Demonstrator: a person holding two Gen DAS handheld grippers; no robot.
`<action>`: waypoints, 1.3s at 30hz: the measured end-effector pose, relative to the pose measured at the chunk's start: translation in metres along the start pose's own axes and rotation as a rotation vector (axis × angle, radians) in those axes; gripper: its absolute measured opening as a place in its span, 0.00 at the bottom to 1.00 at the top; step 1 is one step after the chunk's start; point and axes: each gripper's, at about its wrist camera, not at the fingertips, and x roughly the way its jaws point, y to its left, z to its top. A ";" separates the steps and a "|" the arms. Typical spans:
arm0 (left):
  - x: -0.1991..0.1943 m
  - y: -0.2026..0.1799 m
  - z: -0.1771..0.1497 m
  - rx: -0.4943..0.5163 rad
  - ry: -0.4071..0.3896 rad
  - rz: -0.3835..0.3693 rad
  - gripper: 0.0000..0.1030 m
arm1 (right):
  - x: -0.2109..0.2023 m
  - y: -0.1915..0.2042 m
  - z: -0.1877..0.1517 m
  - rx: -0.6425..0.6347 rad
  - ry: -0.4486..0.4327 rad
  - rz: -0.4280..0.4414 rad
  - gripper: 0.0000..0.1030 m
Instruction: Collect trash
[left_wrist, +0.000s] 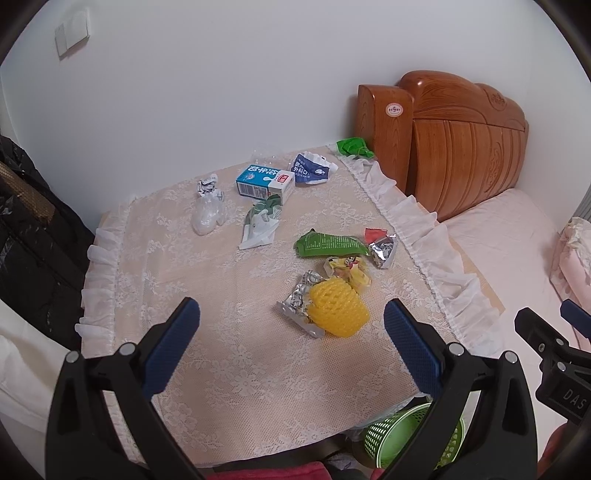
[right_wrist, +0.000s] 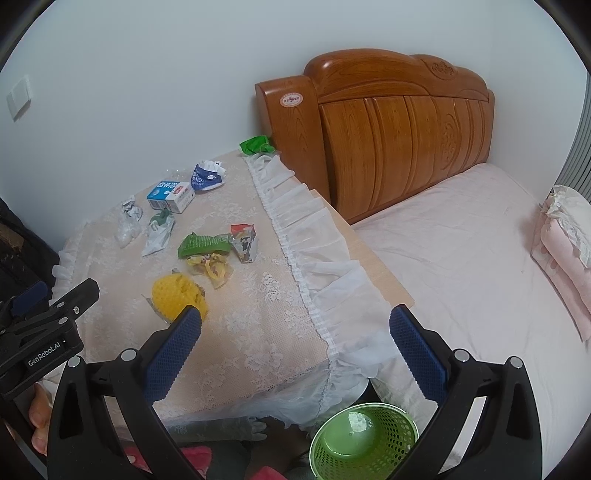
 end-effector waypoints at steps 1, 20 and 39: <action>0.000 0.000 -0.001 0.000 0.001 0.000 0.93 | 0.000 0.000 0.000 0.000 0.001 -0.001 0.98; 0.002 0.004 0.001 -0.006 0.008 -0.002 0.93 | 0.001 0.000 -0.002 0.001 0.004 -0.002 0.98; 0.003 0.006 0.001 -0.010 0.014 -0.004 0.93 | 0.002 0.002 -0.005 -0.003 0.008 -0.003 0.98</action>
